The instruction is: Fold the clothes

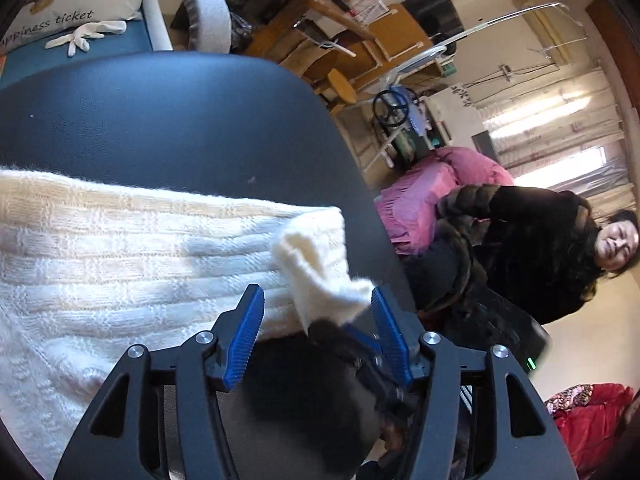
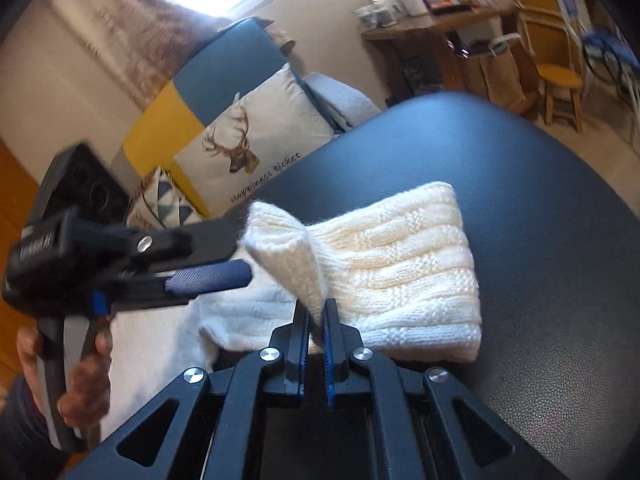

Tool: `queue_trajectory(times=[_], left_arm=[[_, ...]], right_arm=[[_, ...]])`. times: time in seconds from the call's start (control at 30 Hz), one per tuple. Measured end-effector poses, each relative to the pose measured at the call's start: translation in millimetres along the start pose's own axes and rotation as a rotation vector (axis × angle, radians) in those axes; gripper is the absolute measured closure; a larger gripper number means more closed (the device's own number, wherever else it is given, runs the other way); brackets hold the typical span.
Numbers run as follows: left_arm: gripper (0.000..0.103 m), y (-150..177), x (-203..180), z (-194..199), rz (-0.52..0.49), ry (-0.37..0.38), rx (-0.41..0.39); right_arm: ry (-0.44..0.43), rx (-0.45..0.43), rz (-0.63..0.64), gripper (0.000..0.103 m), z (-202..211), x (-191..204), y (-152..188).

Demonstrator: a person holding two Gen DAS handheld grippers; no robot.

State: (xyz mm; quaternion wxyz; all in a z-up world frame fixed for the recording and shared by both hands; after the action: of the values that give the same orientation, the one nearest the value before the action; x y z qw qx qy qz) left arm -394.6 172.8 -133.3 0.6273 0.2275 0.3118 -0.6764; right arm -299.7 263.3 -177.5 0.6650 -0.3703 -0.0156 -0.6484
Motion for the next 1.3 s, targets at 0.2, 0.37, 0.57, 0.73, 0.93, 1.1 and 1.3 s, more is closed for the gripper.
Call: queue_trajectory(times=[0.2,0.37,0.57,0.73,0.93,1.1,1.3], left_arm=[[0.061,3,5,-9,0.006,-0.021,0.005],[0.091,2,2,5,-0.050,-0.105,-0.075],[0.091,-8,-8,51,-0.060,-0.046,-0.178],[0.091,-22,-21,103,-0.070,-0.014,-0.263],[0.091,-25,-12,170,-0.055,-0.007,-0.381],[0.091,-18,8,224,-0.023,0.025,-0.482],[0.091,-5,38,272,0.008,0.025,-0.563]], right_arm=[[0.065,0.024,0.107,0.098,-6,21,6],[-0.009,0.016,-0.031,0.082,2,6,11],[-0.181,-0.035,-0.299,0.081,21,-24,38],[-0.363,-0.060,-0.362,0.082,5,10,59],[-0.314,-0.011,-0.353,0.082,-40,54,54],[-0.370,0.010,-0.534,0.081,-64,53,58],[-0.300,0.033,-0.572,0.078,-68,43,63]])
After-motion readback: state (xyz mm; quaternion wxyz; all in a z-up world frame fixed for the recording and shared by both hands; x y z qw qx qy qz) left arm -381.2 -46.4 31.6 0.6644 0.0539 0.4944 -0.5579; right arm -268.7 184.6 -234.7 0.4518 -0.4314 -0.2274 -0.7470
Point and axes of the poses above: each gripper's, at about its wrist camera, not at the fingertips, and z roughly against the way its jaws point, x to its left, y to its underside, the point moved 6 cm from there along -z, roughly the way its jaws point, and after that the axes turned 8 degrees about x, right-handed, at the moved point
